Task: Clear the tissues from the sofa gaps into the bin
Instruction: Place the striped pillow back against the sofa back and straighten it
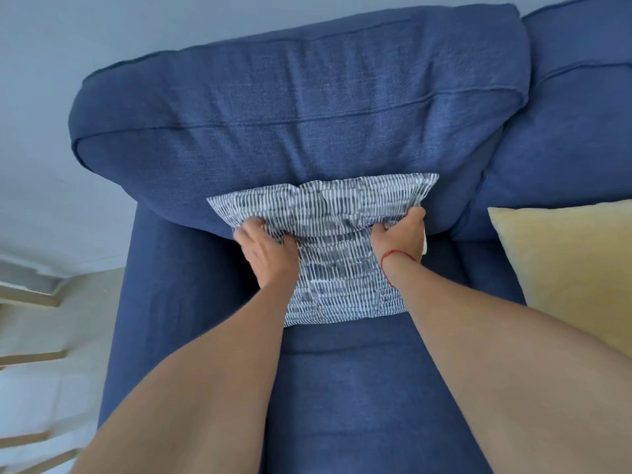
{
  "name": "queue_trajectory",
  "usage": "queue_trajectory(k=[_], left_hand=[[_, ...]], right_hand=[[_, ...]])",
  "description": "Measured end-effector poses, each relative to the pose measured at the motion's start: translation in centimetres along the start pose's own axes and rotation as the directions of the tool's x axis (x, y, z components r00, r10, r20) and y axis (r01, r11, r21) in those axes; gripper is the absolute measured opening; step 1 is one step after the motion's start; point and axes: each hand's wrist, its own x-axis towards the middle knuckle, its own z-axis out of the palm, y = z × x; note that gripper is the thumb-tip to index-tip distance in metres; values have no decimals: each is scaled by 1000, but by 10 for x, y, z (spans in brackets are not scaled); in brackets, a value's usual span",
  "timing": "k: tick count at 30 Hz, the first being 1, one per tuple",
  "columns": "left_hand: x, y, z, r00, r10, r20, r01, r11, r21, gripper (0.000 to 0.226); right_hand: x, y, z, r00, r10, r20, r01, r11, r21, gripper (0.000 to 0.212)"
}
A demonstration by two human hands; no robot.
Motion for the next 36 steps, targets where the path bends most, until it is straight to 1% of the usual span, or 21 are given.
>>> queue_trajectory(k=[1, 2, 3, 4, 5, 7, 10, 12, 14, 16, 18, 20, 22, 25, 28, 30, 33, 36], left_hand=[[0, -2, 4, 995, 53, 79, -55, 998, 17, 57], [-1, -4, 6, 980, 71, 184, -75, 997, 18, 65], [-2, -4, 7, 953, 46, 298, -49, 999, 3, 73], [-3, -4, 6, 920, 8, 391, 0, 1000, -21, 80], [-4, -4, 3, 899, -14, 438, 37, 998, -45, 83], [-9, -5, -9, 900, -23, 435, 60, 996, -73, 81], [-23, -10, -32, 933, -27, 359, 57, 996, -72, 72], [-37, -18, -47, 947, -24, 320, 53, 995, -82, 66], [-52, -31, -63, 938, -40, 344, 51, 998, -24, 61], [-69, -49, -81, 902, -66, 427, 12, 992, 128, 61], [-83, -69, -99, 888, -66, 455, -60, 965, 257, 62], [-91, -92, -121, 910, -44, 413, -113, 930, 349, 59], [-94, -115, -144, 928, -25, 371, -148, 890, 432, 57], [-93, -152, -177, 934, -23, 357, -161, 863, 479, 57], [-85, -188, -204, 930, -34, 365, -152, 871, 468, 56], [-80, -215, -218, 923, -54, 382, -136, 881, 452, 56], [-78, -256, -226, 889, -100, 446, -140, 868, 476, 56], [-81, -281, -222, 855, -124, 503, -162, 859, 486, 57]], right_hand=[[0, 1, 3, 998, 13, 57, -14, 1000, 9, 55], [-1, 1, 5, 990, 37, 134, -37, 999, 4, 68], [-3, 0, 7, 977, 65, 205, -65, 998, -7, 77], [-4, -1, 7, 962, 95, 255, -95, 995, -13, 82], [-5, -2, 7, 954, 118, 277, -119, 993, -11, 81], [-10, -4, 1, 960, 131, 249, -138, 990, 10, 75], [-22, -1, -11, 980, 120, 157, -118, 993, -24, 70], [-32, 4, -15, 979, 152, 137, -147, 988, -50, 69], [-49, 9, -16, 963, 191, 189, -176, 980, -94, 66], [-73, 15, -15, 945, 170, 278, -136, 981, -136, 55], [-104, 20, -12, 927, 96, 362, -23, 979, -202, 56], [-137, 22, -4, 899, -4, 438, 134, 954, -267, 59], [-167, 23, 9, 854, -94, 512, 272, 919, -285, 58], [-215, 23, 33, 780, -176, 601, 412, 867, -280, 59], [-258, 22, 63, 721, -259, 643, 518, 817, -252, 58], [-285, 24, 89, 704, -264, 659, 538, 804, -253, 56], [-321, 37, 124, 702, -215, 679, 492, 836, -244, 52], [-349, 57, 152, 672, -190, 715, 474, 853, -219, 52]])
